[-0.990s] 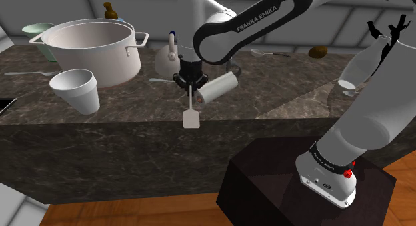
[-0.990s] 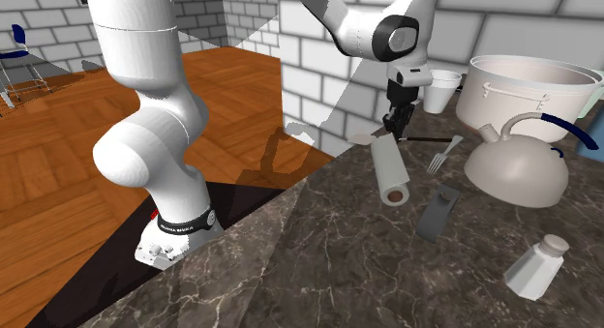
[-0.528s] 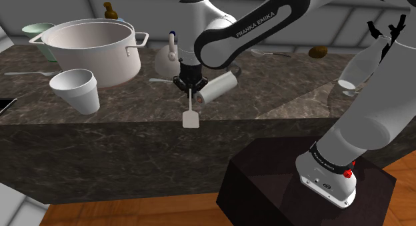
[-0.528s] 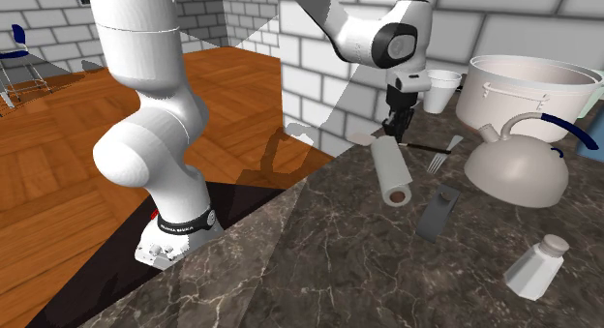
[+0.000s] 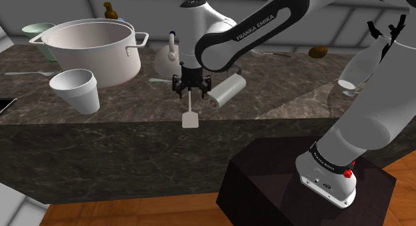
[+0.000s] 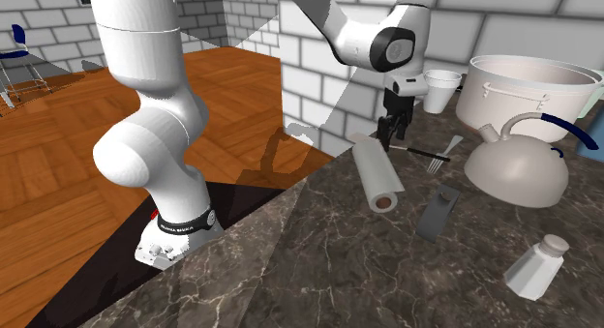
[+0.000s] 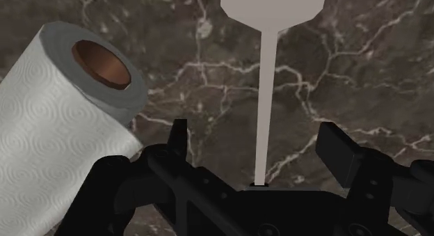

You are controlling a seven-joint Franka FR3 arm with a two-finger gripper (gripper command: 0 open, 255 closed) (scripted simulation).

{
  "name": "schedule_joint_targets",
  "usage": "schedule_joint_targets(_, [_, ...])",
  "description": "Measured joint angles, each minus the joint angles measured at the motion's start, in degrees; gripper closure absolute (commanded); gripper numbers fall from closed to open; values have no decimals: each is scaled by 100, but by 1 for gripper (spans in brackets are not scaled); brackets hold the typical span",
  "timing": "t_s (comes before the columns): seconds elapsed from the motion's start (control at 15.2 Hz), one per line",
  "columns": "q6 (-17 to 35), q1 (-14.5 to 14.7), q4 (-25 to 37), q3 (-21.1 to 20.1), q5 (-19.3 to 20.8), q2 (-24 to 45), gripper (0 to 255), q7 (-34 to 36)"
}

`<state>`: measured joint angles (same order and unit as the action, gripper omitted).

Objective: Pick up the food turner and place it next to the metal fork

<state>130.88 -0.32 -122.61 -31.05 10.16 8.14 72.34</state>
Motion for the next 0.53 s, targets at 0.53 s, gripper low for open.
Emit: schedule_joint_targets(0.53, [-655,-46,319,-59,-333,-405,0,-241])
